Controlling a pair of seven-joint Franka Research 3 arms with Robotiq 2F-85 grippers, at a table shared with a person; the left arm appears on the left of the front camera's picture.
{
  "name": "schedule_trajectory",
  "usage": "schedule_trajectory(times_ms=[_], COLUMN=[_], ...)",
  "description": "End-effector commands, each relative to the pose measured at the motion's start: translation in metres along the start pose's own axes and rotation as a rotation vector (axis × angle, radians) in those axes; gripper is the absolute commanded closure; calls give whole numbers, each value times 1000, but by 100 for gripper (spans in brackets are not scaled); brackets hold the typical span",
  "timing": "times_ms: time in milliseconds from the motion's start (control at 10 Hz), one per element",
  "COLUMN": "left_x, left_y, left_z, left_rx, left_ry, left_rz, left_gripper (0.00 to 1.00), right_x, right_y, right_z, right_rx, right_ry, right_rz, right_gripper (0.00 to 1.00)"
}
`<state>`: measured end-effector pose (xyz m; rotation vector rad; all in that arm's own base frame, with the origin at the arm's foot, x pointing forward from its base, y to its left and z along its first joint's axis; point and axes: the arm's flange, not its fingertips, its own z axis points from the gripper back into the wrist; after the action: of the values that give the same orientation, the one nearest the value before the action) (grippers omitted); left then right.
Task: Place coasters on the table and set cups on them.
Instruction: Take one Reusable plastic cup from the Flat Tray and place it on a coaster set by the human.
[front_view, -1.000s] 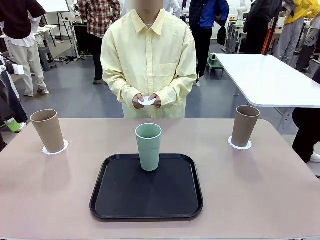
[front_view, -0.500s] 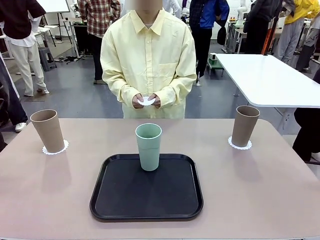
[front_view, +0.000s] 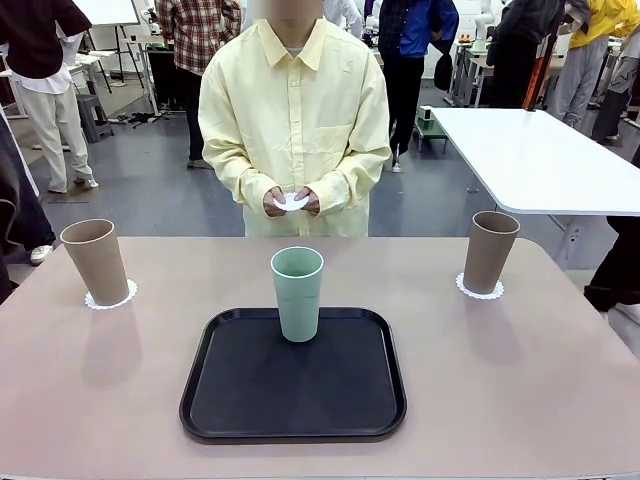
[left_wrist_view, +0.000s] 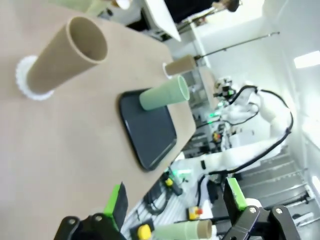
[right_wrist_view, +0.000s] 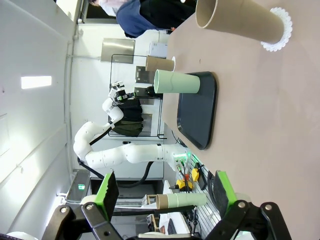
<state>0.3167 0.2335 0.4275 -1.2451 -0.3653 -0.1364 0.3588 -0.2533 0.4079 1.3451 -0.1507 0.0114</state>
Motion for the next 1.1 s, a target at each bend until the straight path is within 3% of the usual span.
schedule_trajectory(times_ms=[0,400,600,700,1000], left_x=[9,5,7,2,2], left_y=[8,19,16,18,18], left_z=[28,55,44,53,53], left_rx=[-26,-13,-24,1,1], left_ry=[-25,-45,-31,-30,-30], left_rz=[25,52,-11,68,68], left_gripper=[0,0,0,0,0], right_x=[-1,-1,-1,-1,-1], right_y=[0,0,0,0,0], right_z=[1,1,1,1,1], right_rx=[-3,-3,-3,-3,-3], right_ry=[4,4,4,4,4], right_rz=[-1,-1,-1,-1,-1], right_gripper=[0,0,0,0,0])
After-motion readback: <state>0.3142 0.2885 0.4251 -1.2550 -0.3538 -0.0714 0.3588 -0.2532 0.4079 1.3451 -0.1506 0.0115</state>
